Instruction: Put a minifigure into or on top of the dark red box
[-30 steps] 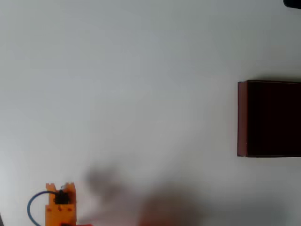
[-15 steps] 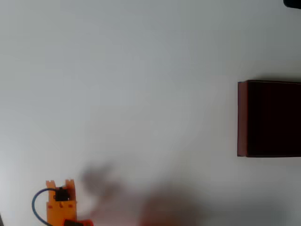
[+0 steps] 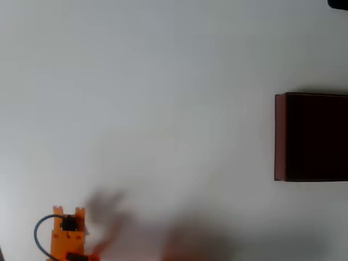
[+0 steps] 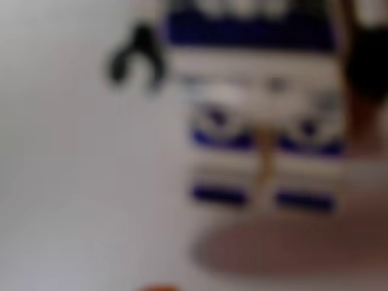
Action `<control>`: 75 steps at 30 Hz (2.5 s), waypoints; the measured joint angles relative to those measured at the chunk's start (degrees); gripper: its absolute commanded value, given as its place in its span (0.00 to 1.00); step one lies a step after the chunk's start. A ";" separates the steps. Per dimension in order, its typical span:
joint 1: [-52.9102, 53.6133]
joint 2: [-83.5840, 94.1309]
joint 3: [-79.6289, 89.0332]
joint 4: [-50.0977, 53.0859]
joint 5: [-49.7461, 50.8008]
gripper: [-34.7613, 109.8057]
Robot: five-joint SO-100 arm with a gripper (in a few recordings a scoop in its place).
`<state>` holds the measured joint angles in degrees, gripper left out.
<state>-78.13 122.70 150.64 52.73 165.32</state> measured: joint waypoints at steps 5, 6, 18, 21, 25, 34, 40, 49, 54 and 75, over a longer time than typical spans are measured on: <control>0.79 -2.46 -1.76 -0.18 -1.41 0.38; 1.05 -3.08 -1.85 -0.18 -1.58 0.38; 3.34 -5.45 -3.43 -2.11 -4.48 0.38; 3.96 -5.45 -3.43 -2.11 -5.71 0.38; 5.01 -6.06 -3.34 -3.43 -7.29 0.38; 8.35 -7.82 -3.25 -5.80 -12.57 0.38; 9.32 -4.31 0.70 -8.00 -13.62 0.38; 14.06 0.26 5.45 -9.40 -21.88 0.38; 15.56 4.66 9.49 -9.32 -25.31 0.38; 10.99 -3.69 3.43 -7.73 -19.25 0.37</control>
<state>-67.15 119.00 154.07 45.00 146.07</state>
